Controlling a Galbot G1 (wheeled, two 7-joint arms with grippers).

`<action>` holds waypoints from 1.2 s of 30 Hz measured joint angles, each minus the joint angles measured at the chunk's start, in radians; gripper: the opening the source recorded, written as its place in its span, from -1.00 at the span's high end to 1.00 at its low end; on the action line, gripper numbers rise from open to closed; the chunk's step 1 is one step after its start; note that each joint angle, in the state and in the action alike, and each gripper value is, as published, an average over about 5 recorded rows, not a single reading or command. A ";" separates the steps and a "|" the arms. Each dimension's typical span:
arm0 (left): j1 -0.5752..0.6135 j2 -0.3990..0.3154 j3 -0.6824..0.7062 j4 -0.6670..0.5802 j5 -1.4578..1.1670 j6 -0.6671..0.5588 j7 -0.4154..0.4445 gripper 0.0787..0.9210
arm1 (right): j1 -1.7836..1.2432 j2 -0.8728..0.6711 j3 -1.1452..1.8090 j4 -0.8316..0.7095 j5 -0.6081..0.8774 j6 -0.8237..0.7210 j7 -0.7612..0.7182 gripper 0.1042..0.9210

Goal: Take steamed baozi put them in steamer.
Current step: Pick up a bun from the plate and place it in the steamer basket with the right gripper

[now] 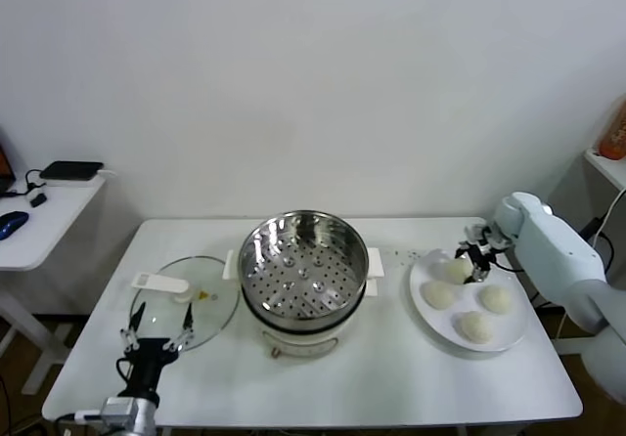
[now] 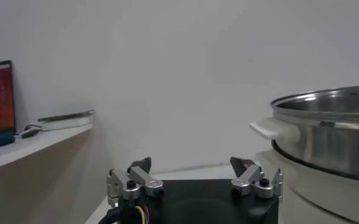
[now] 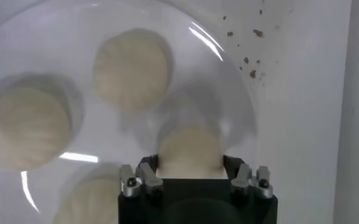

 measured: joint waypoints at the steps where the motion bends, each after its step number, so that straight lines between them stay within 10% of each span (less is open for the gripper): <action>1: 0.001 0.000 0.000 0.000 0.000 0.000 0.000 -0.77 | 0.005 -0.007 -0.010 0.012 0.009 -0.001 -0.001 -0.45; 36: 0.004 0.010 0.011 -0.005 0.019 0.003 0.007 -0.77 | 0.640 0.044 -0.638 0.668 0.438 0.057 -0.022 -0.45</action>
